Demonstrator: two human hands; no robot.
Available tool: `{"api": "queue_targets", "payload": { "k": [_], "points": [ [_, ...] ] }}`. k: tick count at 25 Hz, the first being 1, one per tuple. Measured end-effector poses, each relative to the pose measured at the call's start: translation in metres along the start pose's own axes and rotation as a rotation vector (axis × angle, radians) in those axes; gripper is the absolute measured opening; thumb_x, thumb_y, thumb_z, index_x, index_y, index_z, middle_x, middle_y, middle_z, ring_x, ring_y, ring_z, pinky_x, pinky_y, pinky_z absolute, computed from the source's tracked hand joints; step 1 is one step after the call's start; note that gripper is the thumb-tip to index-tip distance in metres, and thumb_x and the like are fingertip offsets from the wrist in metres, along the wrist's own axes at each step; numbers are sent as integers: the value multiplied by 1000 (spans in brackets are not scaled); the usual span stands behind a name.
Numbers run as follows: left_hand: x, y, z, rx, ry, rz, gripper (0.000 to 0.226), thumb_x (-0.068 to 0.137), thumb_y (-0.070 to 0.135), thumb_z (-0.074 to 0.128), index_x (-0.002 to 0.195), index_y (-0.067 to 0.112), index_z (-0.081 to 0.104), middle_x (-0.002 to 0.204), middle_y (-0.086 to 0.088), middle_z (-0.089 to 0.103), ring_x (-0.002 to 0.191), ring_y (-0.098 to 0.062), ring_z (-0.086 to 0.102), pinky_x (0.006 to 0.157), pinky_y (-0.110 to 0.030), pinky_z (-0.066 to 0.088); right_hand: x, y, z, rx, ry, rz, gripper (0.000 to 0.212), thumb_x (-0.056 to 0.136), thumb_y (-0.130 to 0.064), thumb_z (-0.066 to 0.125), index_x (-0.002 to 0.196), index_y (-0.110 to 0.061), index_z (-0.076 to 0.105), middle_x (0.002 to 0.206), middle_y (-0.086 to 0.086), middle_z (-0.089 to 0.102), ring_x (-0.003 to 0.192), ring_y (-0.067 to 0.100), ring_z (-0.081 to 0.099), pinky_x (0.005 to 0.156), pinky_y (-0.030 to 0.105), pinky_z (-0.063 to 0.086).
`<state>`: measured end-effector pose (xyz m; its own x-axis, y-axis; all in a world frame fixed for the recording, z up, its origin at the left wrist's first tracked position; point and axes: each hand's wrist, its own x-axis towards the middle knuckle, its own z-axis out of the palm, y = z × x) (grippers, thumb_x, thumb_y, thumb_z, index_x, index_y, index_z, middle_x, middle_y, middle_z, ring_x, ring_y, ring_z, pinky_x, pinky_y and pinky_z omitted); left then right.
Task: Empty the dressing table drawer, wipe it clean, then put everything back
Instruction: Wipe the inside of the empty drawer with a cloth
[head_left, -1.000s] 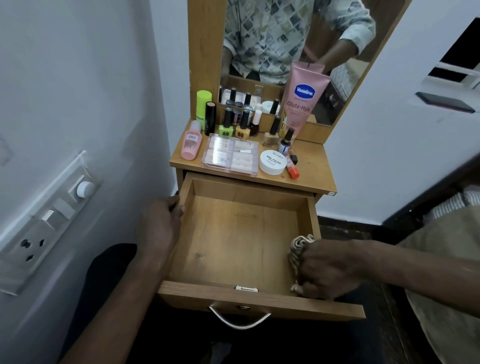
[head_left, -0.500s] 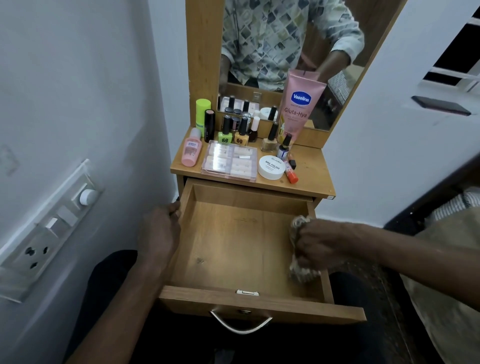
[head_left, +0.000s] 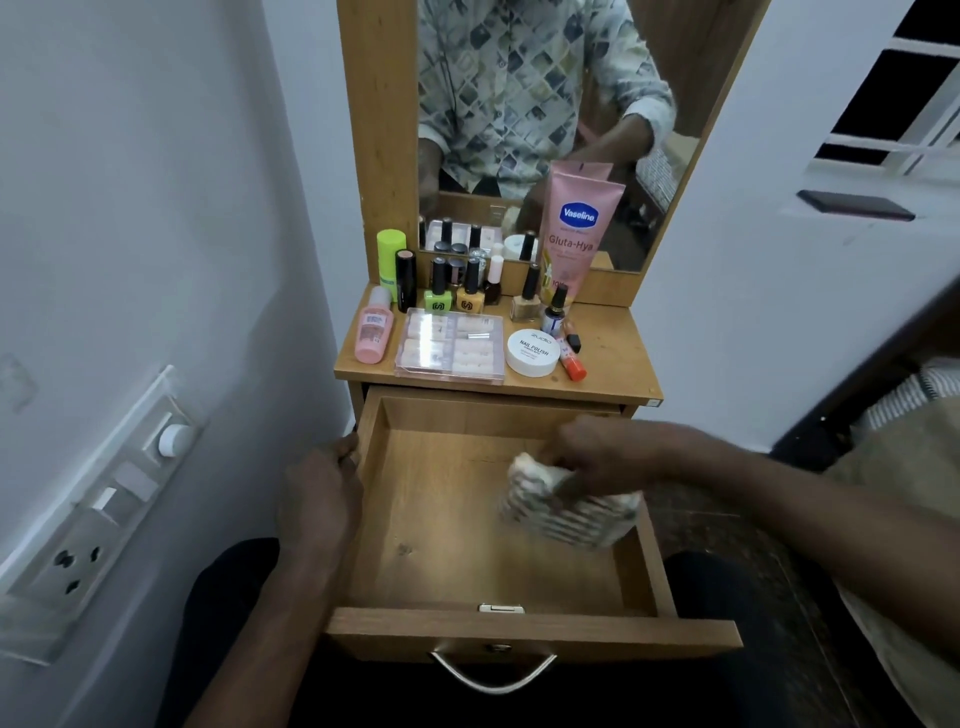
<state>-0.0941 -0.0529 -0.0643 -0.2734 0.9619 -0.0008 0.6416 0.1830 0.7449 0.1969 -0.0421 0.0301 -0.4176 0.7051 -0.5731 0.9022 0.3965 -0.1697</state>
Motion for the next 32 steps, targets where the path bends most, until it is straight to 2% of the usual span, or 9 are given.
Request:
{"api": "queue_targets", "payload": {
  "k": [4, 7, 9, 15, 19, 22, 24, 28, 32],
  "points": [
    [0, 6, -2, -76, -32, -15, 33, 103, 18, 46, 130, 17, 64, 122, -11, 68, 107, -29, 62, 92, -39, 49, 32, -20, 41, 1472, 412, 492, 28, 87, -13, 71, 109, 3, 62, 96, 17, 71, 81, 26, 72, 66, 38, 62],
    [-3, 12, -5, -133, -38, -67, 33, 103, 13, 45, 132, 14, 62, 129, -10, 64, 114, -28, 59, 95, -37, 45, 37, -17, 60, 2308, 638, 464, 20, 92, 0, 61, 110, 3, 53, 109, 25, 62, 100, 38, 66, 79, 50, 59],
    [-4, 13, -8, -210, -70, -113, 32, 103, 13, 46, 130, 14, 63, 121, -5, 67, 108, -24, 59, 91, -34, 45, 45, -9, 56, 2565, 776, 346, 25, 93, 9, 50, 116, 2, 48, 122, 28, 55, 112, 44, 59, 90, 58, 53],
    [3, 10, -20, -694, -102, -477, 15, 91, 5, 65, 104, 11, 73, 97, -10, 72, 87, -24, 66, 75, -37, 55, 75, -2, 34, 2518, 921, 572, 35, 94, 1, 55, 129, -3, 52, 101, 16, 61, 79, 26, 62, 52, 38, 57],
    [2, 13, -20, -759, -97, -511, 10, 90, 3, 67, 95, 10, 72, 89, -10, 72, 78, -21, 65, 67, -33, 53, 92, -28, 24, 2603, 1154, 668, 22, 94, 4, 48, 110, -8, 58, 108, 13, 67, 76, 24, 65, 65, 34, 60],
    [3, 11, -14, -716, -44, -505, 11, 92, 6, 65, 94, 14, 72, 91, -9, 72, 83, -24, 67, 75, -38, 55, 124, -88, 17, 2677, 961, 519, 27, 96, 4, 47, 120, -4, 57, 113, 14, 68, 85, 27, 69, 52, 30, 59],
    [3, 11, -13, -669, -6, -469, 12, 92, 7, 65, 100, 11, 73, 87, -9, 72, 81, -24, 67, 77, -39, 55, 136, -127, 9, 2612, 730, 400, 32, 96, 7, 46, 126, 0, 54, 116, 19, 65, 91, 31, 67, 62, 37, 60],
    [-2, 16, -11, -473, -3, -346, 19, 95, 12, 61, 111, 11, 73, 96, -3, 71, 92, -22, 64, 85, -39, 51, 121, -98, 9, 2746, 643, 440, 29, 98, 4, 45, 125, 7, 53, 124, 26, 61, 106, 40, 62, 62, 34, 60],
    [-6, 18, -11, -387, 15, -272, 17, 97, 15, 60, 107, 15, 73, 83, 10, 64, 83, -10, 60, 71, -28, 45, 85, -18, 30, 2863, 1128, 598, 22, 94, -7, 49, 112, -5, 60, 121, 21, 62, 110, 39, 61, 90, 47, 55]
  ]
}}
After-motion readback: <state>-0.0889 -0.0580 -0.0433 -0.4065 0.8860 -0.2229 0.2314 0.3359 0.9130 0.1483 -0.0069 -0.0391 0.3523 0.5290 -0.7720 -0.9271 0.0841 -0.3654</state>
